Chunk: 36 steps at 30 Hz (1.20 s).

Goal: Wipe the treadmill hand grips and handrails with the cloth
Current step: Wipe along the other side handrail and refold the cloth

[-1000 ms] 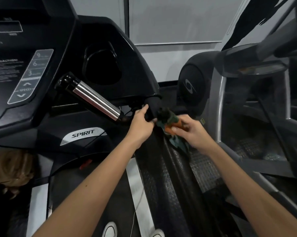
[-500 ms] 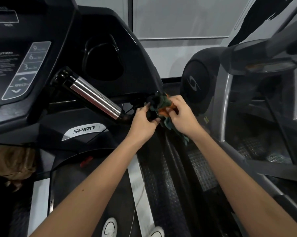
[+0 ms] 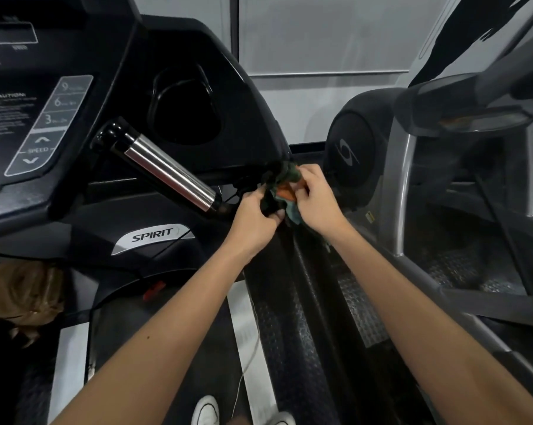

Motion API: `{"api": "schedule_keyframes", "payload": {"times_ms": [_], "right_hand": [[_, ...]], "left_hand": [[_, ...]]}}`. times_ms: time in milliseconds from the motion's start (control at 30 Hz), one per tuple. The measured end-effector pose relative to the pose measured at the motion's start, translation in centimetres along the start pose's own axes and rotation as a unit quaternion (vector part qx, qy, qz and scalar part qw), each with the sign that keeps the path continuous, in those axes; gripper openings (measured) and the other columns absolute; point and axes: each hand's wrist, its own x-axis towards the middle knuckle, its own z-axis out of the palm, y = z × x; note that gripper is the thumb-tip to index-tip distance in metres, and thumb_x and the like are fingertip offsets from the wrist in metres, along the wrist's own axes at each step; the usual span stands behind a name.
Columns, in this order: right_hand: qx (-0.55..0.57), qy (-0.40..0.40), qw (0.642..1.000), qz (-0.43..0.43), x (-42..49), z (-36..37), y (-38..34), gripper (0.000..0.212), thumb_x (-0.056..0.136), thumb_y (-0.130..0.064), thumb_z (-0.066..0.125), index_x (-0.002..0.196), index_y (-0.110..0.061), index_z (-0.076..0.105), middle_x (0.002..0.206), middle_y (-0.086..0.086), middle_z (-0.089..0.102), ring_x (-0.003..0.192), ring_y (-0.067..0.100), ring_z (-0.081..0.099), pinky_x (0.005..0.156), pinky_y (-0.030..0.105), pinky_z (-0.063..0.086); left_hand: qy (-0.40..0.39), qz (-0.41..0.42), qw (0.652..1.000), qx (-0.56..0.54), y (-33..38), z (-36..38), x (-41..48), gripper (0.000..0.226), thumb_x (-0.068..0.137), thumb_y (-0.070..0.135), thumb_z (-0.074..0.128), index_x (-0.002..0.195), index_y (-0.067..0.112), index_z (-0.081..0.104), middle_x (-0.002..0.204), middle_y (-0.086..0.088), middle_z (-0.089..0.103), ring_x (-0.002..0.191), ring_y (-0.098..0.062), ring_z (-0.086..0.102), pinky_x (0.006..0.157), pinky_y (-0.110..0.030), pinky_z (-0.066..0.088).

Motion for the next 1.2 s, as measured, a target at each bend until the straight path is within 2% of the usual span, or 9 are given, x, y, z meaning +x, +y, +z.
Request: {"api": "schedule_keyframes", "payload": {"times_ms": [100, 367, 467, 600, 667, 767, 1000, 1100, 1200], "right_hand": [[0.105, 0.038, 0.99, 0.091, 0.2, 0.1, 0.1, 0.031, 0.091, 0.007, 0.037, 0.117, 0.0, 0.053, 0.116, 0.012, 0.054, 0.102, 0.015, 0.054, 0.083, 0.011, 0.041], [0.319, -0.002, 0.905, 0.282, 0.8, 0.0, 1.9, 0.015, 0.091, 0.0, 0.051, 0.098, -0.006, 0.063, 0.08, 0.008, 0.064, 0.07, 0.021, 0.062, 0.061, 0.029, 0.056], [0.241, 0.015, 0.941, 0.239, 0.9, -0.1, 1.3, 0.024, 0.091, 0.006, 0.045, 0.102, -0.006, 0.063, 0.093, 0.011, 0.066, 0.085, 0.021, 0.063, 0.077, 0.034, 0.056], [0.022, 0.034, 0.996, 0.077, 0.2, -0.2, -0.6, 0.032, 0.089, 0.009, 0.038, 0.109, -0.001, 0.06, 0.107, 0.004, 0.053, 0.097, 0.015, 0.051, 0.083, 0.013, 0.035], [-0.07, 0.018, 0.997, -0.009, -0.4, 0.1, -1.4, 0.035, 0.087, 0.007, 0.038, 0.112, -0.003, 0.06, 0.114, 0.004, 0.051, 0.1, 0.019, 0.044, 0.084, 0.011, 0.027], [-0.148, -0.012, 0.985, -0.085, -0.8, 0.2, -1.6, 0.036, 0.088, 0.001, 0.041, 0.119, -0.005, 0.058, 0.129, 0.004, 0.047, 0.109, 0.02, 0.035, 0.09, 0.013, 0.021], [0.117, 0.019, 0.989, 0.084, 0.4, -0.4, -0.1, 0.024, 0.091, 0.0, 0.046, 0.109, -0.004, 0.061, 0.112, 0.007, 0.057, 0.103, 0.015, 0.056, 0.093, 0.028, 0.046], [0.246, 0.015, 0.945, 0.215, 0.4, -0.4, 0.7, 0.02, 0.096, -0.005, 0.043, 0.105, -0.008, 0.06, 0.092, 0.007, 0.065, 0.088, 0.019, 0.062, 0.074, 0.025, 0.051], [0.369, -0.009, 0.876, 0.311, 0.3, -0.3, 0.7, 0.02, 0.097, -0.014, 0.042, 0.11, -0.01, 0.056, 0.081, 0.001, 0.061, 0.06, 0.006, 0.065, 0.053, 0.015, 0.052]], "left_hand": [[-0.008, -0.026, 0.999, -0.023, -0.2, 0.0, 0.1, 0.061, 0.087, 0.011, 0.062, 0.142, 0.021, 0.037, 0.137, -0.01, 0.046, 0.122, -0.029, 0.05, 0.103, -0.046, 0.042], [-0.014, -0.045, 0.998, -0.04, -0.2, 0.0, 0.1, 0.065, 0.09, 0.007, 0.058, 0.146, 0.016, 0.028, 0.148, 0.0, 0.028, 0.127, -0.02, 0.047, 0.107, -0.038, 0.04], [-0.02, -0.046, 0.998, -0.042, 0.2, -0.1, -0.1, 0.064, 0.09, 0.006, 0.057, 0.146, 0.015, 0.027, 0.146, 0.001, 0.028, 0.124, -0.019, 0.049, 0.105, -0.037, 0.041], [-0.01, -0.041, 0.999, -0.015, 0.4, -0.1, -0.2, 0.062, 0.09, 0.007, 0.058, 0.145, 0.015, 0.031, 0.138, 0.0, 0.035, 0.124, -0.012, 0.044, 0.108, -0.026, 0.033], [0.002, -0.019, 1.0, 0.023, 0.6, -0.1, -0.3, 0.051, 0.088, 0.004, 0.057, 0.137, 0.011, 0.043, 0.132, -0.003, 0.04, 0.121, -0.01, 0.042, 0.1, -0.013, 0.03], [0.01, 0.001, 0.999, 0.033, 0.5, -0.1, -0.2, 0.037, 0.085, -0.004, 0.054, 0.121, 0.005, 0.055, 0.127, -0.01, 0.045, 0.111, -0.013, 0.046, 0.095, -0.015, 0.034], [0.0, -0.017, 1.0, 0.004, -0.1, 0.0, -0.1, 0.058, 0.089, 0.009, 0.059, 0.141, 0.015, 0.036, 0.123, 0.006, 0.039, 0.115, -0.01, 0.047, 0.098, -0.018, 0.037], [-0.012, -0.036, 0.999, -0.023, 0.2, 0.0, -0.4, 0.064, 0.09, 0.009, 0.058, 0.146, 0.016, 0.028, 0.134, 0.004, 0.035, 0.119, -0.018, 0.049, 0.103, -0.035, 0.043], [-0.015, -0.041, 0.999, -0.031, 0.3, -0.1, -0.4, 0.064, 0.09, 0.008, 0.058, 0.146, 0.015, 0.028, 0.139, 0.003, 0.033, 0.123, -0.02, 0.048, 0.104, -0.037, 0.042]]}}
